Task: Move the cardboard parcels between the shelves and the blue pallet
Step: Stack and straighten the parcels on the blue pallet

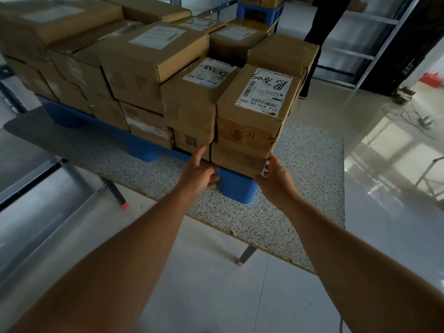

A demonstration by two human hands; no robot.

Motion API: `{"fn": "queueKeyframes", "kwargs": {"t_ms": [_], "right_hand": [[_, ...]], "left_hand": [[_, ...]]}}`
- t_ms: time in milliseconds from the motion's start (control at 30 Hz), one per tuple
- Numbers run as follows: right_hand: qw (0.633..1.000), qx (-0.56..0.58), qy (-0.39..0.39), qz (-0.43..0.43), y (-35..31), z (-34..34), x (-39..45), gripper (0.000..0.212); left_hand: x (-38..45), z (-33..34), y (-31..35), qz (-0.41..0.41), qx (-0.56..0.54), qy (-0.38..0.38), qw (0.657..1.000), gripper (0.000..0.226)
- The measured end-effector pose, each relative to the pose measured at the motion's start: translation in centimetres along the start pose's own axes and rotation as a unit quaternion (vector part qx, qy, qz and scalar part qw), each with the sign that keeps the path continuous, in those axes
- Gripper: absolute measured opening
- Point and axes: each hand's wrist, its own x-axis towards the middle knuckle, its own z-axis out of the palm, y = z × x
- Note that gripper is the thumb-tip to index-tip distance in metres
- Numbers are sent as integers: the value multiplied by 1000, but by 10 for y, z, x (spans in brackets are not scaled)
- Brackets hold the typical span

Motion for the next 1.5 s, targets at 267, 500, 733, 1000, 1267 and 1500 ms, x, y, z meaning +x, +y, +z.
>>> {"fn": "queueKeyframes", "kwargs": {"t_ms": [267, 500, 733, 1000, 1267, 1500], "right_hand": [[994, 18, 95, -55, -18, -37, -7, 90], [995, 26, 56, -76, -41, -49, 1, 55], [996, 27, 64, -63, -35, -40, 2, 68], [994, 50, 67, -67, -32, -34, 6, 66], [995, 18, 68, -65, -34, -32, 8, 70], [995, -9, 93, -40, -19, -47, 15, 58]], "left_hand": [[-23, -30, 52, 342, 296, 244, 858, 65], [2, -39, 95, 325, 574, 142, 738, 72], [18, -44, 106, 335, 576, 148, 731, 58], [25, -44, 107, 347, 575, 159, 724, 55], [26, -44, 111, 326, 579, 152, 732, 55], [17, -43, 124, 310, 507, 139, 792, 56]]}}
